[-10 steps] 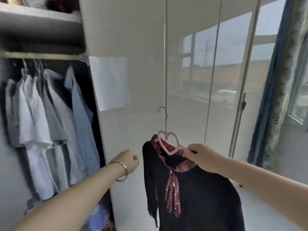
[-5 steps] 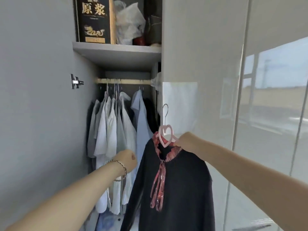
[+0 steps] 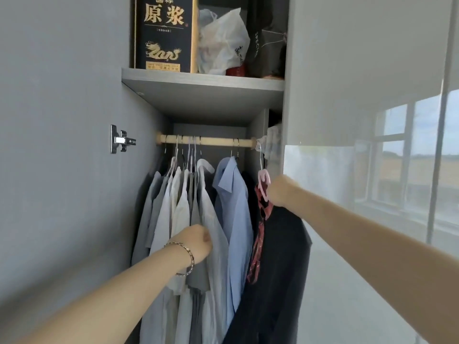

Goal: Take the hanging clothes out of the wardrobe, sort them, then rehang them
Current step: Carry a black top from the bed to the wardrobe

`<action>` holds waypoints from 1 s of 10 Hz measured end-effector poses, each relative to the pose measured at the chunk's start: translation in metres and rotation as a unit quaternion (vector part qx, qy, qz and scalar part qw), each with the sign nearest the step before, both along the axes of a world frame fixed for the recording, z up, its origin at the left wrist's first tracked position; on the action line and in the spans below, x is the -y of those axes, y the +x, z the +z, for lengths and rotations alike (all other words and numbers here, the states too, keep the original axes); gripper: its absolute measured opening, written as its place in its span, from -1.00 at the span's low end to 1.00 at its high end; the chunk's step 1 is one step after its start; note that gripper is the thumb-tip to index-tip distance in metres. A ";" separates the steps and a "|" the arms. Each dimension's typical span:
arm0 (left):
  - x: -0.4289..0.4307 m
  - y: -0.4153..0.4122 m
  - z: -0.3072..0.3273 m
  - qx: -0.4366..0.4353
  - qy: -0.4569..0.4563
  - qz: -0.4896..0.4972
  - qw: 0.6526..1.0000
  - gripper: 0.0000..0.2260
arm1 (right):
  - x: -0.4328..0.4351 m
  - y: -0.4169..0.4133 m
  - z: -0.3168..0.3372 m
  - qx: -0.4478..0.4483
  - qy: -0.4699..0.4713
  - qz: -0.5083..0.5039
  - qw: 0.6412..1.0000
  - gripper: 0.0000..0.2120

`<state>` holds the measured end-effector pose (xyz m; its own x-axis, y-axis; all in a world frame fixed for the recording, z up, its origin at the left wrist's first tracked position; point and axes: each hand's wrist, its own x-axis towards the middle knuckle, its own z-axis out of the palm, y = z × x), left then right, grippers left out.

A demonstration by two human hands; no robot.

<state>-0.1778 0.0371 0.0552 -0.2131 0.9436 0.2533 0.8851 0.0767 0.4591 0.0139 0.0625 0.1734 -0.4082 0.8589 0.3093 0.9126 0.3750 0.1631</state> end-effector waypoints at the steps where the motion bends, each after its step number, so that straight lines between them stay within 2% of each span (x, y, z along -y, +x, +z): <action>1: -0.029 -0.003 0.009 0.002 0.018 0.003 1.000 -0.82 | -0.025 -0.019 -0.014 0.048 -0.072 -0.064 0.994 -0.77; 2: -0.060 -0.005 0.019 -0.011 0.017 0.003 1.000 -0.83 | -0.050 -0.024 -0.006 0.034 -0.037 -0.059 0.997 -0.77; 3: -0.087 -0.006 0.027 -0.013 0.020 0.011 1.000 -0.82 | -0.074 -0.039 -0.002 0.087 0.030 -0.012 0.996 -0.72; 4: -0.106 -0.010 0.031 0.006 0.048 0.009 0.999 -0.80 | -0.085 -0.057 0.003 0.081 0.024 0.020 0.996 -0.75; 5: -0.114 -0.016 0.035 0.000 0.056 -0.009 0.998 -0.79 | -0.088 -0.065 0.004 0.142 0.027 0.069 0.987 -0.63; 6: -0.121 -0.027 0.038 0.005 0.074 -0.014 0.997 -0.80 | -0.083 -0.063 -0.001 0.061 -0.031 0.061 0.996 -0.58; 7: -0.127 -0.030 0.047 -0.010 0.103 -0.024 0.994 -0.77 | -0.083 -0.059 0.009 0.013 -0.038 0.009 0.999 -0.73; 8: -0.138 -0.023 0.056 -0.071 0.133 -0.034 0.988 -0.78 | -0.092 -0.047 0.027 -0.176 -0.013 0.028 0.984 -0.69; 9: -0.159 -0.009 0.057 -0.190 0.129 -0.077 0.970 -0.64 | -0.101 -0.044 0.039 -0.219 -0.014 0.016 0.975 -0.72; 10: -0.175 0.009 0.057 -0.317 0.151 -0.069 0.934 -0.60 | -0.108 -0.056 0.040 -0.244 -0.011 0.006 0.970 -0.72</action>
